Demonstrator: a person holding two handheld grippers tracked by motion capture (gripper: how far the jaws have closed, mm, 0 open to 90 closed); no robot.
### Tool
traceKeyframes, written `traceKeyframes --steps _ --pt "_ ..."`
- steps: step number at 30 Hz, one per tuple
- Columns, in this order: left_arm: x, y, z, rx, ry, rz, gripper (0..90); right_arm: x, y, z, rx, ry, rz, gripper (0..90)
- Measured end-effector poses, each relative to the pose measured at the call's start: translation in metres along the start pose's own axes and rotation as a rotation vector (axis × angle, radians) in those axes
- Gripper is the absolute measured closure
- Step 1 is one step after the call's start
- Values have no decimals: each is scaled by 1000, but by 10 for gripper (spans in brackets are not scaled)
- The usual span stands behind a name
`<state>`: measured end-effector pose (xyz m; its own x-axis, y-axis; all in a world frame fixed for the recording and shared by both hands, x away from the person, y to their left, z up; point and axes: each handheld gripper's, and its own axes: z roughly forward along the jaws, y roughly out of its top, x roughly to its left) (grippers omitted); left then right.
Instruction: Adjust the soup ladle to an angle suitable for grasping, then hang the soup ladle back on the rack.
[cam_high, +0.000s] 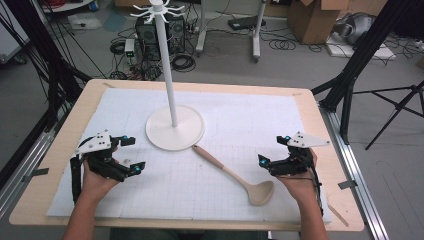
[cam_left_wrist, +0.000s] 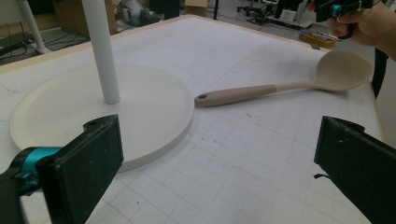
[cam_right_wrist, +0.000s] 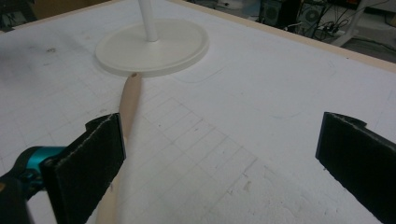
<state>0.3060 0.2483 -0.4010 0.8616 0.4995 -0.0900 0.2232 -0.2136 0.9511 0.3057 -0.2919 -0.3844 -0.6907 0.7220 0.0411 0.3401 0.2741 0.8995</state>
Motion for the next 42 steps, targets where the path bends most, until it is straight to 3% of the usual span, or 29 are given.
traceKeyframes --steps 16,26,35,42 --pt "0 -1 1 10 -3 -5 17 2 0 5 29 -7 -7 2" --pt "2 -1 0 -3 -4 -7 17 1 1 2 5 -12 0 2" --pt "1 0 -5 -1 11 -1 17 5 2 4 12 6 -11 2" --pt "2 -1 -10 -3 26 -1 16 16 15 18 29 53 -35 2"
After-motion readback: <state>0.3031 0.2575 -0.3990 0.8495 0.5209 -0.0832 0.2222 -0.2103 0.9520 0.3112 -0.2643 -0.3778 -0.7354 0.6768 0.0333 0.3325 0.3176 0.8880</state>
